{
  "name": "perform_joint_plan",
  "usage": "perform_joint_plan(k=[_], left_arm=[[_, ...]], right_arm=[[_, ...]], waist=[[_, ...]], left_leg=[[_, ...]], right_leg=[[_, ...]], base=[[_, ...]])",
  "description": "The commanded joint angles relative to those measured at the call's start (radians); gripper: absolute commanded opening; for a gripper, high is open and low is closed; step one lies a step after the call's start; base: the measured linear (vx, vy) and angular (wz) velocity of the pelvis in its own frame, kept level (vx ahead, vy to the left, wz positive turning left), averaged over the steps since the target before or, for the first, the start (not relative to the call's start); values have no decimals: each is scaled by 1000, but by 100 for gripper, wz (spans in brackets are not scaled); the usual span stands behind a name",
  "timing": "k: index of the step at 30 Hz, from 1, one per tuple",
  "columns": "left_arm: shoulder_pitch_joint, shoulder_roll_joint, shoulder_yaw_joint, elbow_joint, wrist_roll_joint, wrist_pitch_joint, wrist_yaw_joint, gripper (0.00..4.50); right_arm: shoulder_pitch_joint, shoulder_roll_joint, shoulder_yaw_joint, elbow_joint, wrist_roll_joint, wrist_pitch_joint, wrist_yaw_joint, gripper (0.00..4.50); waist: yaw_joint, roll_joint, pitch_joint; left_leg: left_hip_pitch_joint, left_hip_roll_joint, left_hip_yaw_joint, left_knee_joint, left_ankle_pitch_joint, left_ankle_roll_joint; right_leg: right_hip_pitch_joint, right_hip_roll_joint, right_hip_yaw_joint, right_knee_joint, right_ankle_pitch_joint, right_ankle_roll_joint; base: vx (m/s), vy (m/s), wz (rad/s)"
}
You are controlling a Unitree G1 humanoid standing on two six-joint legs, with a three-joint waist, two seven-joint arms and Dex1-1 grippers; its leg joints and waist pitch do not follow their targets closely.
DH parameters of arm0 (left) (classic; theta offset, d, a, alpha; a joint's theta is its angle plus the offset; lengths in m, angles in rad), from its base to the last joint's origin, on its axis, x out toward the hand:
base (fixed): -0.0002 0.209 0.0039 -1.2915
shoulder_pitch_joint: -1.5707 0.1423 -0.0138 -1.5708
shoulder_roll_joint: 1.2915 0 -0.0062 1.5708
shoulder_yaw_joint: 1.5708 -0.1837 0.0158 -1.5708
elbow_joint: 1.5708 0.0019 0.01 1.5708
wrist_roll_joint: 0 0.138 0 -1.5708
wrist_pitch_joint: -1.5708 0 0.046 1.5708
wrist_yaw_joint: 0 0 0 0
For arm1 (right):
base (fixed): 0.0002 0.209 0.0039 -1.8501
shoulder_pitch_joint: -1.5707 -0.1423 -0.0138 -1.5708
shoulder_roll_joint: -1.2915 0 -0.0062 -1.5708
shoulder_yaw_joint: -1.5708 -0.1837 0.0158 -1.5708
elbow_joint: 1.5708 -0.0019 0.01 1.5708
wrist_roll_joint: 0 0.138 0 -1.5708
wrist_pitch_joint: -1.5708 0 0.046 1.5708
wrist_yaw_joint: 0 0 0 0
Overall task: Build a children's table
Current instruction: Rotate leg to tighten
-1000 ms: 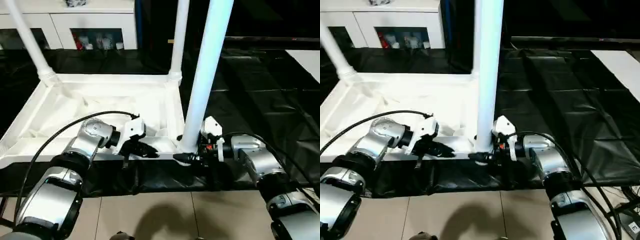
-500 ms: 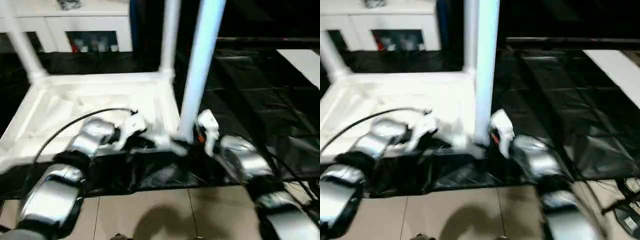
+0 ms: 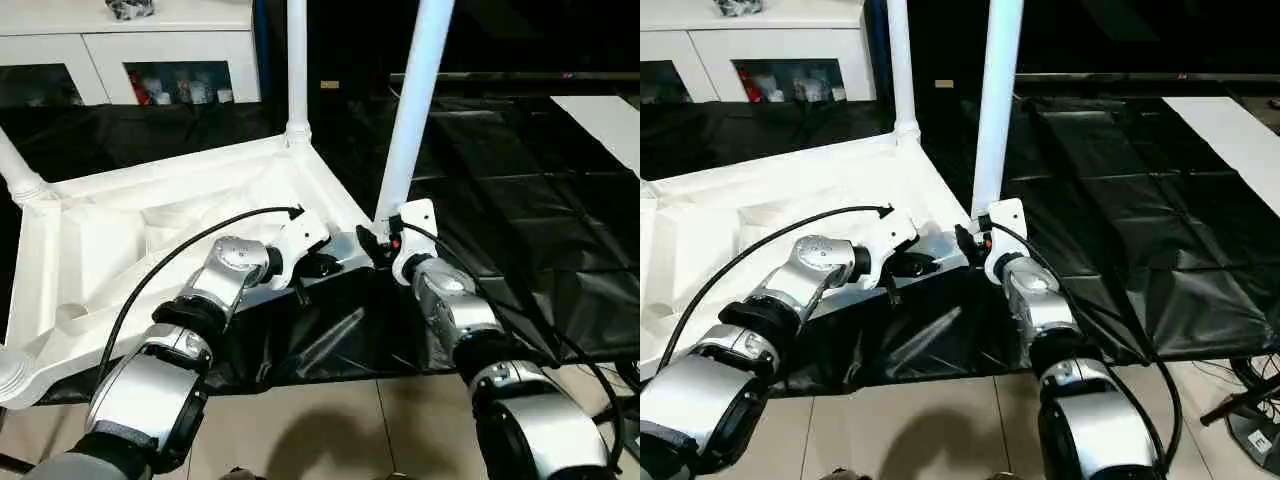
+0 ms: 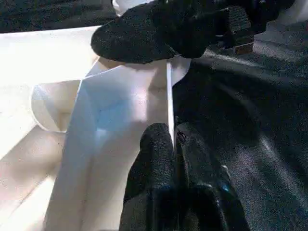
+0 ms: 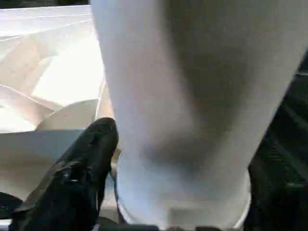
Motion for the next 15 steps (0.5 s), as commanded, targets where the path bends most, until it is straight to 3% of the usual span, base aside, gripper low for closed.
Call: perform_joint_plan(k=[1, 6, 9, 15], left_arm=[[-3, -23, -34, -13, 6, -38, -38, 0], [16, 39, -41, -12, 2, -91, -152, 0], [19, 56, -45, -9, 1, -117, -194, 0], [26, 98, -44, -15, -30, -145, -343, 0]], right_arm=[[-4, 23, 45, -3, -4, -2, 90, 388], [37, -62, 98, -74, 9, -8, 369, 398], [64, -93, 127, -115, 17, -7, 494, 398], [134, -171, 184, -229, 60, 42, 776, 398]], waist=[[-3, 6, -71], [5, 7, -78], [9, 7, -74], [19, 8, -71]], left_leg=[[14, 21, -6, -71, -259, 45], [6, 24, -1, -60, -164, 102], [8, 26, 1, -60, -183, 116], [14, 30, -1, -66, -236, 91]], right_leg=[[53, -50, 42, -74, -136, -244], [60, -47, 40, -55, 25, -277], [59, -49, 37, -60, -5, -283], [55, -48, 39, -66, -81, -282]], base=[[0, 0, 0], [0, 0, 0], [0, 0, 0], [0, 0, 0]])
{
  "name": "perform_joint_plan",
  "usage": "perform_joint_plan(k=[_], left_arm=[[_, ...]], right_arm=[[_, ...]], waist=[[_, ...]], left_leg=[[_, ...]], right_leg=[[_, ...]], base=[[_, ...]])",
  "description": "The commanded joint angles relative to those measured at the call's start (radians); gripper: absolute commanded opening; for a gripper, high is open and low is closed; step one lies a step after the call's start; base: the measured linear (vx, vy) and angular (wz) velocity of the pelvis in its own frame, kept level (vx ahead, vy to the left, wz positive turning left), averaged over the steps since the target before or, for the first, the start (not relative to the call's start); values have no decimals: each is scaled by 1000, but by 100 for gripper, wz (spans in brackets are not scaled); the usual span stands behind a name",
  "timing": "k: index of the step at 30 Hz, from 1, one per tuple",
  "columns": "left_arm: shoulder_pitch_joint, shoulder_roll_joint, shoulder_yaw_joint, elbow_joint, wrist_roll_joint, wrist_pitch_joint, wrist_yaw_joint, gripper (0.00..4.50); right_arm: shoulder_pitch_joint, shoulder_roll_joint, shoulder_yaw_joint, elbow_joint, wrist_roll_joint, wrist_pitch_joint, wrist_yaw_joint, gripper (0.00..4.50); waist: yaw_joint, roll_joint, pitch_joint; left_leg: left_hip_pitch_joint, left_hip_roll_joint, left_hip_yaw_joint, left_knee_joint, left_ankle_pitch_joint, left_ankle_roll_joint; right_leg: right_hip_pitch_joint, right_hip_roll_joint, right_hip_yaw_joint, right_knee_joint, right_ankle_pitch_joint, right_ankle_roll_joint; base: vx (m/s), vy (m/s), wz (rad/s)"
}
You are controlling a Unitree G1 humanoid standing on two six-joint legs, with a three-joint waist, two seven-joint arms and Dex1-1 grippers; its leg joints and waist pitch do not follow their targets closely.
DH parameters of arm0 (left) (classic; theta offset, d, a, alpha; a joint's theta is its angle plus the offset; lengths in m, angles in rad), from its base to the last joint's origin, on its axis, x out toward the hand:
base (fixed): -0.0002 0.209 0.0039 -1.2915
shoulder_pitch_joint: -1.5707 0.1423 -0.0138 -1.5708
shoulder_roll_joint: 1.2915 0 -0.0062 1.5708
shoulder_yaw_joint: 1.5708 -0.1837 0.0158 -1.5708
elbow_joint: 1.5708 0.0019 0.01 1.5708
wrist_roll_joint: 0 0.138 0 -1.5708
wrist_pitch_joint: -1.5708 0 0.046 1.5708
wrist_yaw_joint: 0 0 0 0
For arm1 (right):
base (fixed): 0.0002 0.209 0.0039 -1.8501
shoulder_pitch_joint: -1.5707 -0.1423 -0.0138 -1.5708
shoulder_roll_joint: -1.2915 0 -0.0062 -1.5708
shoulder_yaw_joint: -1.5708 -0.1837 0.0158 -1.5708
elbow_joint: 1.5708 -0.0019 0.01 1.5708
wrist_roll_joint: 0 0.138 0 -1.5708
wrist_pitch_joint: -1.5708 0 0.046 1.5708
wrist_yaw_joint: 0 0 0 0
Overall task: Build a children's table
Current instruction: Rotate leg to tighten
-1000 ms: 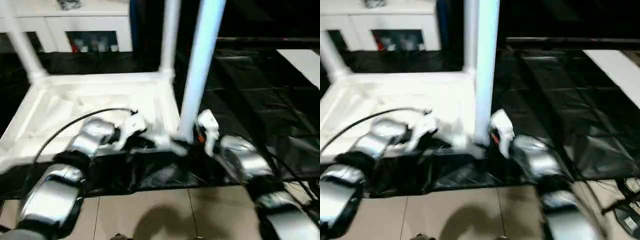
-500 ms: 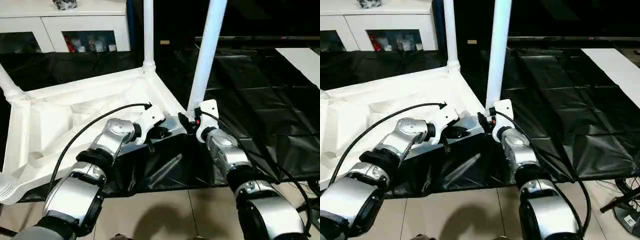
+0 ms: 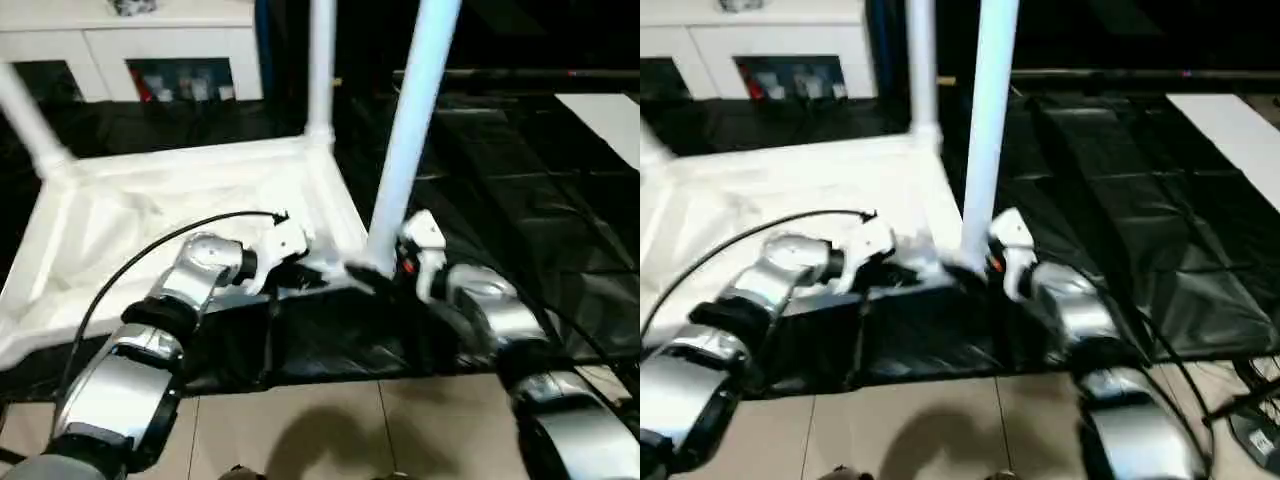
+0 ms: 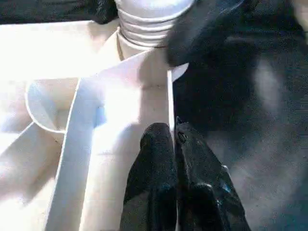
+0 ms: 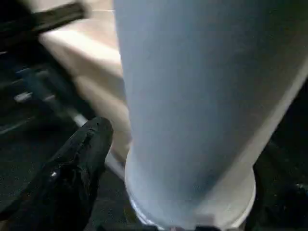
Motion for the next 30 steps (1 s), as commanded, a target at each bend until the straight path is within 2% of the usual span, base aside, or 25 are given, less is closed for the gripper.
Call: perform_joint_plan(k=[1, 4, 6, 7, 12, 15, 18, 20, 22, 23, 25, 26, 27, 28, 29, 30], left_arm=[[8, -10, -23, -20, -15, -21, -65, 0], [13, 6, -21, -30, -32, -32, -140, 0], [17, 17, -25, -34, -33, -35, -177, 0], [20, 28, -29, -33, -29, -43, -202, 0], [20, 43, -33, -23, -23, -54, -229, 0], [19, 49, -35, -19, -24, -59, -241, 0], [20, 48, -28, -23, -27, -50, -234, 0], [18, 38, -18, -23, -28, -38, -195, 0], [2, 27, -21, -9, 4, -16, -92, 0], [-10, 17, -24, 0, 26, 5, -20, 0], [-19, 5, -23, 7, 38, 25, 37, 0], [-27, -14, -13, 12, 33, 47, 81, 0], [-27, -14, -13, 12, 33, 47, 81, 0], [-27, -14, -13, 12, 33, 47, 81, 0], [-40, -60, -2, 22, 33, 86, 175, 0], [-44, -76, -1, 26, 36, 95, 212, 0]], right_arm=[[26, 1, 77, -66, 18, 32, 147, 398], [55, -36, 112, -119, 15, 59, 240, 373], [66, -51, 127, -143, 13, 77, 276, 363], [72, -60, 138, -155, 7, 84, 298, 356], [77, -64, 141, -168, 6, 98, 314, 313], [87, -65, 143, -195, 9, 109, 305, 295], [83, -46, 117, -191, 13, 108, 249, 277], [70, -26, 92, -165, -1, 101, 159, 276], [59, -1, 69, -130, -21, 101, 52, 272], [50, 17, 55, -101, -41, 97, -38, 272], [45, 35, 43, -78, -54, 87, -112, 272], [37, 56, 31, -56, -59, 93, -186, 271], [37, 56, 31, -56, -59, 93, -186, 271], [37, 56, 31, -56, -59, 93, -186, 271], [14, 110, 4, 4, -71, 109, -369, 270], [6, 130, -5, 26, -76, 113, -436, 270]], waist=[[3, 7, -72], [9, 8, -72], [12, 11, -71], [12, 9, -70], [11, 11, -71], [11, 11, -72], [11, 10, -73], [8, 12, -70], [4, 12, -66], [-1, 11, -61], [-6, 7, -57], [-9, 6, -57], [-11, 7, -57], [-13, 7, -57], [-15, 9, -59], [-23, 10, -59]], left_leg=[[19, 28, -2, -66, -233, 90], [20, 29, -2, -67, -229, 91], [22, 29, -2, -68, -245, 81], [22, 30, -3, -70, -254, 75], [23, 30, -4, -73, -270, 52], [23, 29, -4, -71, -250, 55], [20, 28, -4, -70, -236, 59], [21, 28, -4, -73, -255, 50], [22, 28, -5, -76, -288, 32], [30, 27, -6, -79, -328, 8], [31, 22, -9, -80, -357, -6], [31, 21, -12, -81, -365, -10], [35, 22, -12, -80, -366, -11], [34, 22, -13, -81, -368, -10], [31, 22, -12, -82, -362, -7], [32, 23, -13, -83, -353, -21]], right_leg=[[58, -49, 41, -66, -73, -282], [58, -51, 42, -65, -68, -286], [55, -52, 42, -68, -92, -285], [55, -52, 42, -69, -106, -280], [54, -52, 43, -69, -121, -277], [55, -51, 42, -66, -88, -281], [57, -52, 42, -64, -73, -281], [54, -53, 42, -68, -110, -276], [52, -53, 42, -73, -173, -262], [45, -54, 44, -81, -262, -241], [45, -56, 43, -89, -347, -214], [45, -57, 44, -96, -402, -190], [39, -57, 47, -99, -414, -183], [39, -56, 47, -99, -407, -185], [40, -54, 48, -96, -378, -190], [36, -52, 50, -90, -345, -202]], base=[[0, 0, 0], [0, 0, 0], [0, 0, 0], [0, 0, 0], [0, 0, 0], [0, 0, 0], [0, 0, 0], [0, 0, 0], [0, 0, 0], [0, 0, 0], [0, 0, 0], [0, 0, 0], [0, 0, 0], [0, 0, 0], [0, 0, 0], [0, 0, 0]])
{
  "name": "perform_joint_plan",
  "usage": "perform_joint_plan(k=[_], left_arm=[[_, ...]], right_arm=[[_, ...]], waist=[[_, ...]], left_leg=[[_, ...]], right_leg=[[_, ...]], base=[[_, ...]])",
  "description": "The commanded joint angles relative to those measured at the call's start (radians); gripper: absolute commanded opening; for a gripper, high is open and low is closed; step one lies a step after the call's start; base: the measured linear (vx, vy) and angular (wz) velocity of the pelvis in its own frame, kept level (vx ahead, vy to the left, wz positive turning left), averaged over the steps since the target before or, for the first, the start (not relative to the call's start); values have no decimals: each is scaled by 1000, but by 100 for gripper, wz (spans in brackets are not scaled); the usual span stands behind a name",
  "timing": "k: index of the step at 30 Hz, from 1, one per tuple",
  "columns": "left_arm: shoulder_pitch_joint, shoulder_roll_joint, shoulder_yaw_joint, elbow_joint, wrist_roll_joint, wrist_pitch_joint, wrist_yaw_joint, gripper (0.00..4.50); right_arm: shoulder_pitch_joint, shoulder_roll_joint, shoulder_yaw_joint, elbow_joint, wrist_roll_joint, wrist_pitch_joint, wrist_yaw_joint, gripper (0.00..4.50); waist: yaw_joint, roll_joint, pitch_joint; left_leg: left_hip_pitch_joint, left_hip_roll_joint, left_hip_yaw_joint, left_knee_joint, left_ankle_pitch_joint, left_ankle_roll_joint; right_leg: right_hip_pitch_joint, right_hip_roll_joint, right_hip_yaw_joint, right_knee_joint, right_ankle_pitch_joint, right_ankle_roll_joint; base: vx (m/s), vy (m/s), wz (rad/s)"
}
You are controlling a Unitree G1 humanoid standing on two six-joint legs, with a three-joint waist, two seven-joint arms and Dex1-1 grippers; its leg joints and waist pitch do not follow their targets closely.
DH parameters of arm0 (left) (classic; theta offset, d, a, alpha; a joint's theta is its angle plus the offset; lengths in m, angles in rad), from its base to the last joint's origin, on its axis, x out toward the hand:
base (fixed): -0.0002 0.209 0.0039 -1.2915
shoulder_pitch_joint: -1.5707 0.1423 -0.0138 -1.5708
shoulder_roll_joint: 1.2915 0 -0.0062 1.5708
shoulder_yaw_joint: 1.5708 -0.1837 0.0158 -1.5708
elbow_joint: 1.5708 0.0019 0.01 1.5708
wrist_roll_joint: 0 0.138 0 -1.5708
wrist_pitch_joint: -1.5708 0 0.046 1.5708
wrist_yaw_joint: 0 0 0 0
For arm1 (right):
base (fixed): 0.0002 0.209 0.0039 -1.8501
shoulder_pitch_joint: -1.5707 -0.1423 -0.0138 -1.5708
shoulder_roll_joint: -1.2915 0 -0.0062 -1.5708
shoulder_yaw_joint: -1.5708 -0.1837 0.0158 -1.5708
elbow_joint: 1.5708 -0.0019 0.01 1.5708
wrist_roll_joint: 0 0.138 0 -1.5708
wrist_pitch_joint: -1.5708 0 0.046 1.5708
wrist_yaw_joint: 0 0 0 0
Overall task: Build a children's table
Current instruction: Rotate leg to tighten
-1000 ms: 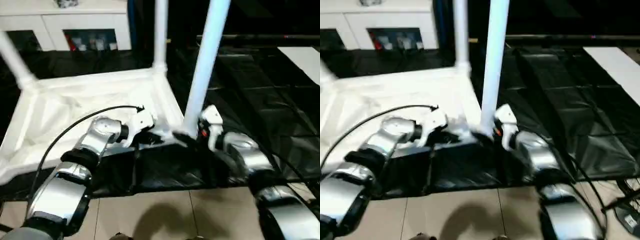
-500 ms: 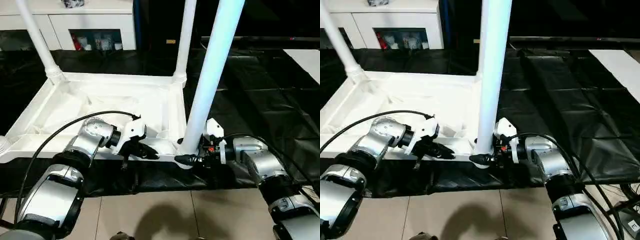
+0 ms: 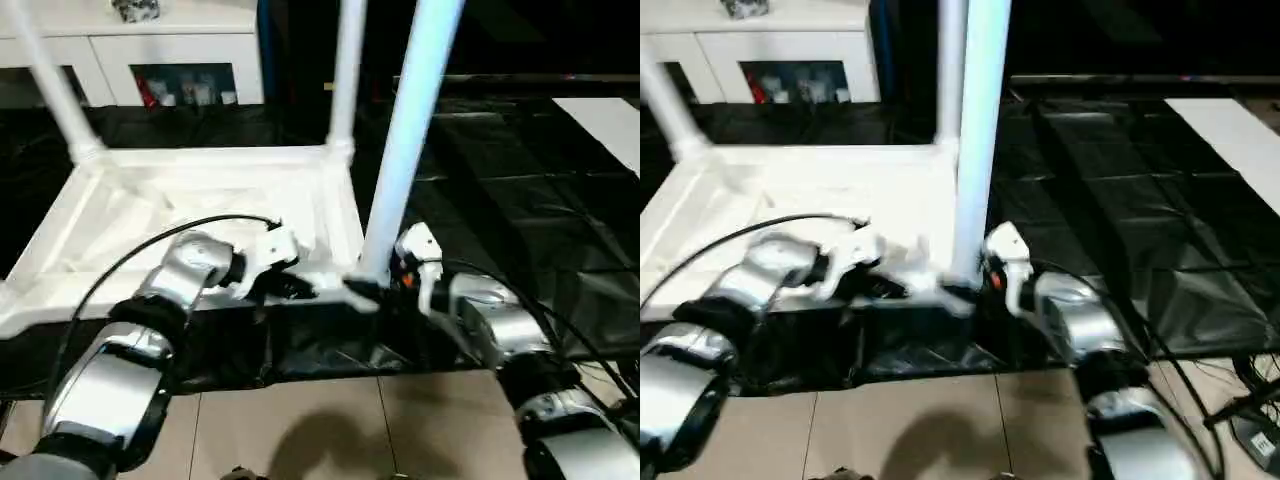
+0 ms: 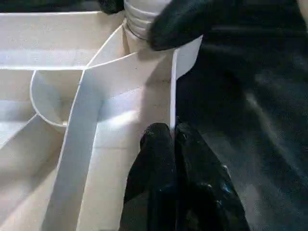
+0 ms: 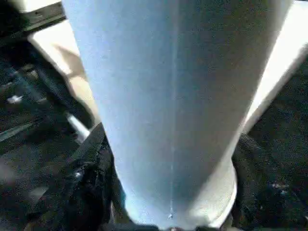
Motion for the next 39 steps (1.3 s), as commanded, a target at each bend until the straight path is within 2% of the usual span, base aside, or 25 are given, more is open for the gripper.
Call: perform_joint_plan(k=[1, 2, 4, 5, 6, 8, 10, 11, 12, 14, 16, 17, 18, 20, 23, 25, 29, 34, 35, 39], left_arm=[[-27, -63, 2, 10, 8, 30, 105, 0], [-28, -89, 5, 8, 8, 44, 143, 0], [-27, -124, 9, 1, -2, 54, 167, 0], [-22, -152, 8, -5, -6, 57, 180, 0], [-20, -156, 4, -6, -5, 54, 176, 0], [-13, -159, -1, -9, 0, 41, 171, 0], [-10, -158, -2, -11, 2, 36, 167, 0], [-1, -149, -7, -16, 4, 21, 147, 0], [-1, -149, -7, -16, 4, 21, 147, 0], [5, -141, -12, -20, 5, 5, 133, 0], [13, -124, -18, -25, 7, -14, 107, 0], [22, -100, -25, -29, 6, -34, 61, 0], [26, -89, -28, -30, 7, -42, 44, 0], [37, -51, -31, -37, 3, -74, -30, 0], [39, -40, -29, -41, -4, -79, -60, 0], [37, -16, -21, -43, -22, -80, -135, 0], [30, -2, -18, -38, -33, -78, -190, 0], [25, 33, -38, -29, -23, -94, -273, 0], [25, 41, -42, -28, -22, -100, -291, 0], [28, 61, -50, -27, -21, -112, -333, 0]], right_arm=[[-10, 48, 24, 69, -54, 28, -149, 270], [-25, 77, 14, 99, -56, 21, -227, 270], [-47, 111, -1, 141, -55, 13, -320, 270], [-65, 139, -12, 170, -51, -11, -368, 270], [-69, 144, -13, 173, -48, -25, -360, 270], [-73, 152, -15, 174, -52, -48, -343, 340], [-76, 154, -20, 174, -50, -54, -335, 340], [-79, 153, -34, 173, -26, -57, -293, 346], [-79, 153, -34, 173, -26, -57, -293, 346], [-78, 146, -37, 168, -20, -60, -270, 386], [-75, 129, -30, 157, -25, -67, -236, 386], [-66, 97, -15, 138, -36, -81, -185, 400], [-62, 83, -10, 129, -37, -85, -159, 400], [-49, 29, 13, 109, -33, -106, -49, 400], [-40, 8, 25, 97, -27, -103, 16, 400], [-13, -50, 66, 59, -17, -96, 187, 400], [14, -91, 102, 6, 1, -65, 328, 400], [56, -152, 174, -62, -24, -61, 504, 400], [60, -162, 185, -69, -27, -61, 532, 373], [63, -176, 199, -88, -23, -51, 579, 345]], waist=[[-7, 8, -58], [-10, 6, -60], [-11, 8, -60], [-11, 3, -62], [-9, 5, -63], [-7, 5, -64], [-7, 6, -65], [-6, 4, -66], [-6, 4, -65], [-6, 2, -65], [-6, 1, -65], [-6, 3, -65], [-5, 0, -67], [-2, 1, -68], [2, 3, -69], [8, 2, -67], [14, 2, -66], [21, 0, -64], [23, 0, -64], [24, -1, -64]], left_leg=[[19, 24, -15, -82, -365, -23], [18, 21, -15, -80, -370, -20], [20, 21, -13, -78, -366, -16], [17, 20, -12, -78, -349, -9], [18, 19, -11, -77, -345, -4], [15, 18, -9, -76, -331, 13], [13, 20, -9, -76, -308, 23], [13, 20, -7, -75, -299, 35], [11, 20, -7, -75, -296, 37], [12, 20, -6, -75, -296, 41], [10, 20, -7, -75, -301, 44], [11, 22, -8, -76, -301, 44], [9, 22, -8, -75, -288, 47], [7, 23, -4, -73, -265, 61], [6, 25, -1, -69, -234, 74], [7, 26, 0, -69, -240, 81], [10, 30, 1, -71, -254, 82], [11, 29, 1, -72, -273, 72], [12, 30, 1, -73, -277, 70], [13, 30, 0, -75, -282, 60]], right_leg=[[30, -50, 40, -93, -351, -206], [35, -51, 39, -94, -359, -200], [29, -53, 43, -97, -349, -203], [32, -53, 43, -97, -329, -205], [32, -52, 43, -97, -322, -205], [35, -51, 44, -95, -288, -206], [37, -49, 43, -89, -240, -216], [40, -50, 44, -87, -213, -227], [41, -50, 44, -87, -209, -229], [42, -49, 43, -88, -213, -229], [44, -51, 42, -88, -238, -224], [42, -52, 43, -89, -241, -222], [45, -51, 43, -86, -221, -226], [47, -49, 43, -82, -175, -237], [48, -48, 41, -74, -117, -259], [49, -47, 40, -77, -128, -261], [47, -48, 41, -76, -139, -268], [46, -49, 42, -82, -198, -250], [44, -50, 43, -83, -203, -249], [44, -50, 42, -82, -215, -246]], base=[[0, 0, 0], [0, 0, 0], [0, 0, 0], [0, 0, 0], [0, 0, 0], [0, 0, 0], [0, 0, 0], [0, 0, 0], [0, 0, 0], [0, 0, 0], [0, 0, 0], [0, 0, 0], [0, 0, 0], [0, 0, 0], [0, 0, 0], [0, 0, 0], [0, 0, 0], [0, 0, 0], [0, 0, 0], [0, 0, 0]])
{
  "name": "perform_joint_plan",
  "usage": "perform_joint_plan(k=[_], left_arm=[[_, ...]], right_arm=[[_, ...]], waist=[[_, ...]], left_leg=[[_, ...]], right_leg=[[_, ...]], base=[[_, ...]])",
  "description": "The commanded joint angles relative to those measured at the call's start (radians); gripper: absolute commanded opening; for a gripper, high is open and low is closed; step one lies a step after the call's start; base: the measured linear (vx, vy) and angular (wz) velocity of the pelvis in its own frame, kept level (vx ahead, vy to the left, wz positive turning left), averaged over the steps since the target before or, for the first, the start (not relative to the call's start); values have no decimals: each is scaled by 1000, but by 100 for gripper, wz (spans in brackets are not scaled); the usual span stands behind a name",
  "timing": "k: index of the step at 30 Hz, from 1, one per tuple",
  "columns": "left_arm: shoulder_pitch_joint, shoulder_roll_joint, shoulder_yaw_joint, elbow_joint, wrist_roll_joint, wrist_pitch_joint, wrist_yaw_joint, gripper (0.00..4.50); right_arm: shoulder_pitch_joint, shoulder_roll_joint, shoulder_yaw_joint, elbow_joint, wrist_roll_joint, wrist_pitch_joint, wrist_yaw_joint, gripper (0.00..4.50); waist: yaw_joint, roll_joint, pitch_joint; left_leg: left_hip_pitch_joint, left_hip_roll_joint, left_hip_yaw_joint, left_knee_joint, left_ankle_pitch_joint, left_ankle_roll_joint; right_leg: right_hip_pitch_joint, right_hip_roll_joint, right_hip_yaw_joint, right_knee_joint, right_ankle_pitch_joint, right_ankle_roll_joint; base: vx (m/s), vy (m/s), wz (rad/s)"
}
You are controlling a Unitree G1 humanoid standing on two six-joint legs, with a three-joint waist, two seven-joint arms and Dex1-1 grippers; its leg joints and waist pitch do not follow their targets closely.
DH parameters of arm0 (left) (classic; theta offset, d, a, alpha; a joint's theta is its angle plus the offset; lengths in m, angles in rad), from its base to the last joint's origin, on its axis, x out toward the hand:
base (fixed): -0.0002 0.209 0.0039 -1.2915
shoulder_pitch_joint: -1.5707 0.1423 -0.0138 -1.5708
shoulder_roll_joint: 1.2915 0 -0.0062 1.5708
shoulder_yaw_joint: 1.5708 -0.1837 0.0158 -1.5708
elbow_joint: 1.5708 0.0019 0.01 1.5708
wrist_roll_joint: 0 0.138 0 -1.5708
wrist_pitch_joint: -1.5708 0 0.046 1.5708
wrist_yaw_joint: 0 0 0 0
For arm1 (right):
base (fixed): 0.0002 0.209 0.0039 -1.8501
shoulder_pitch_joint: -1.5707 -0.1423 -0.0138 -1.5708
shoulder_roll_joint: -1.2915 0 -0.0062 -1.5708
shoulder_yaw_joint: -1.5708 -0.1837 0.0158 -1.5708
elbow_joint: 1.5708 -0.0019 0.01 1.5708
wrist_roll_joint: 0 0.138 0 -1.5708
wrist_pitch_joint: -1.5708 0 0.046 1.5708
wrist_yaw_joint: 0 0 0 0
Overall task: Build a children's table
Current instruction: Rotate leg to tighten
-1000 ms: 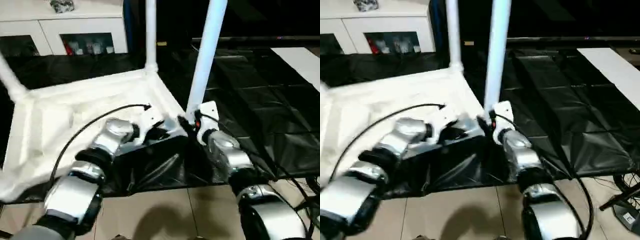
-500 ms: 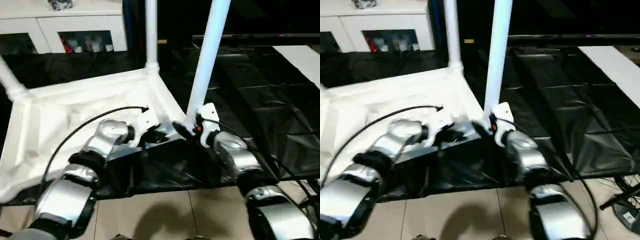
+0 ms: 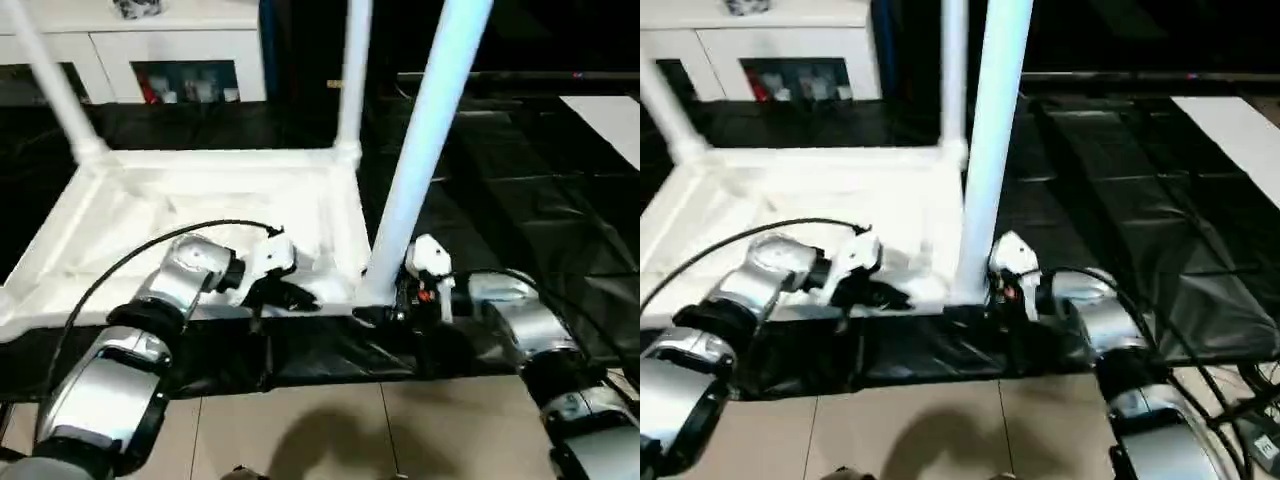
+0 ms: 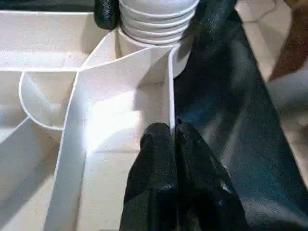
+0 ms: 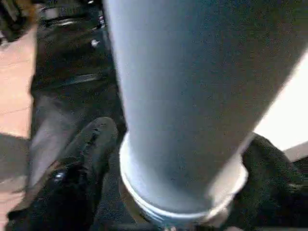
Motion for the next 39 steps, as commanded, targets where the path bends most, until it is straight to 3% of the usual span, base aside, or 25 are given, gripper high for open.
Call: perform_joint_plan(k=[1, 10, 12, 16, 17, 18, 21, 26, 31, 32, 34, 36, 39], left_arm=[[-3, -8, -31, -7, 16, -12, -30, 0], [0, -3, -21, -6, 6, -5, -40, 0], [2, -11, -16, -11, -1, 15, -31, 0], [-9, -38, -12, 1, 34, 60, 134, 0], [-23, -62, 2, 17, 42, 88, 229, 0], [-23, -62, 2, 17, 42, 88, 229, 0], [-43, -119, 13, 25, 50, 137, 362, 0], [-46, -195, 8, 11, 60, 166, 476, 0], [-42, -206, 3, 8, 68, 162, 493, 0], [-42, -206, 3, 8, 68, 165, 497, 0], [-39, -194, 5, 5, 69, 163, 494, 0], [-37, -182, 4, 2, 72, 152, 486, 0], [-32, -164, 1, 1, 68, 133, 452, 0]], right_arm=[[25, 10, 60, -2, -23, 28, 50, 331], [49, 19, 50, -54, 13, 97, 66, 283], [51, 45, 20, -43, 16, 115, -11, 278], [25, 120, -46, 33, -26, 102, -312, 275], [3, 158, -80, 81, -39, 104, -465, 274], [3, 158, -80, 81, -39, 104, -465, 274], [-37, 225, -116, 161, -56, 91, -698, 274], [-100, 310, -127, 252, -96, 52, -932, 274], [-132, 324, -142, 293, -96, 28, -960, 274], [-147, 329, -167, 304, -68, 21, -938, 329], [-164, 326, -190, 311, -38, 6, -894, 343], [-169, 318, -184, 313, -42, -6, -871, 366], [-163, 297, -166, 303, -47, -22, -813, 385]], waist=[[-2, 0, -63], [0, -1, -65], [0, -2, -64], [-10, -1, -56], [-22, 2, -52], [-28, 1, -51], [-41, 2, -50], [-51, 7, -55], [-58, 6, -58], [-57, 7, -59], [-57, 6, -60], [-51, 5, -61], [-49, 4, -64]], left_leg=[[13, 28, -8, -69, -284, 56], [14, 28, -6, -68, -264, 55], [13, 28, -6, -69, -264, 53], [17, 26, -11, -76, -331, 17], [28, 24, -17, -77, -387, -13], [28, 22, -18, -77, -398, -21], [24, 20, -26, -80, -423, -23], [24, 18, -24, -82, -429, -14], [21, 16, -18, -80, -422, 4], [20, 16, -17, -79, -413, 9], [18, 18, -16, -79, -396, 19], [22, 19, -12, -76, -383, 24], [15, 20, -12, -76, -345, 34]], right_leg=[[47, -52, 41, -80, -223, -243], [47, -50, 41, -78, -194, -250], [47, -51, 42, -78, -201, -248], [41, -55, 40, -92, -361, -204], [28, -56, 39, -102, -468, -175], [26, -55, 38, -105, -494, -165], [27, -58, 33, -116, -560, -126], [26, -52, 32, -117, -454, -148], [29, -50, 37, -109, -366, -186], [31, -51, 38, -109, -355, -189], [34, -51, 38, -105, -335, -201], [30, -51, 40, -106, -310, -211], [39, -51, 40, -98, -264, -220]], base=[[0, 0, 0], [0, 0, 0], [0, 0, 0], [0, 0, 0], [0, 0, 0], [0, 0, 0], [0, 0, 0], [0, 0, 0], [0, 0, 0], [0, 0, 0], [0, 0, 0], [0, 0, 0], [0, 0, 0]])
